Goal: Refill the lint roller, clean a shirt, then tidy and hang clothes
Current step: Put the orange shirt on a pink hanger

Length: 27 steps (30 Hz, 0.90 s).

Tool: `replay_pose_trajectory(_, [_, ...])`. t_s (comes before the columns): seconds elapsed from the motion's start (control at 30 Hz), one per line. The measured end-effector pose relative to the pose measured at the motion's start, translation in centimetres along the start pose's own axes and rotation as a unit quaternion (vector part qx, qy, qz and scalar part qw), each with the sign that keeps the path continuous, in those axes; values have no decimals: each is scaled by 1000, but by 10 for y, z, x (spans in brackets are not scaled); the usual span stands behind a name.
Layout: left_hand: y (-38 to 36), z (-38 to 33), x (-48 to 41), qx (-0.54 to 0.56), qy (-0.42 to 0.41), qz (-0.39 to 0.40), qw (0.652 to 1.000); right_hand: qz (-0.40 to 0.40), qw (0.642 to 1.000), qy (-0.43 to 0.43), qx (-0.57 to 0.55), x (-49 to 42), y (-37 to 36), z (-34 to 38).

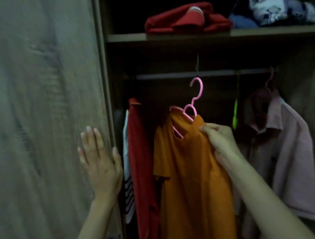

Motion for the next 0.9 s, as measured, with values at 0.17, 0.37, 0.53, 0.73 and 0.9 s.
replay_pose_trajectory(0.17, [-4,1,-4,-14,-3,-23,1000,-16,999,31,38,-64,-61,31])
replay_pose_trajectory(0.37, [-7,3,-2,-12,-15,-33,999,-14,999,1,50,-126,-96,40])
replay_pose_trajectory(0.53, [-6,2,-3,-19,-22,-39,999,12,990,-27,134,-151,-110,25])
replay_pose_trajectory(0.73, [-7,4,-3,-28,-25,-43,998,-21,928,78,363,-137,-103,23])
replay_pose_trajectory(0.9, [-8,4,-3,-24,-26,-44,998,-64,861,255,436,-96,-94,13])
Point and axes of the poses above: each hand's wrist, its own x-axis away from the middle knuckle, its own y-axis out of the back of the hand, z = x × y, the point moved 6 cm from there along -x, towards the middle knuckle, and after that the axes turned 7 degrees about z, right-handed, at the moved point
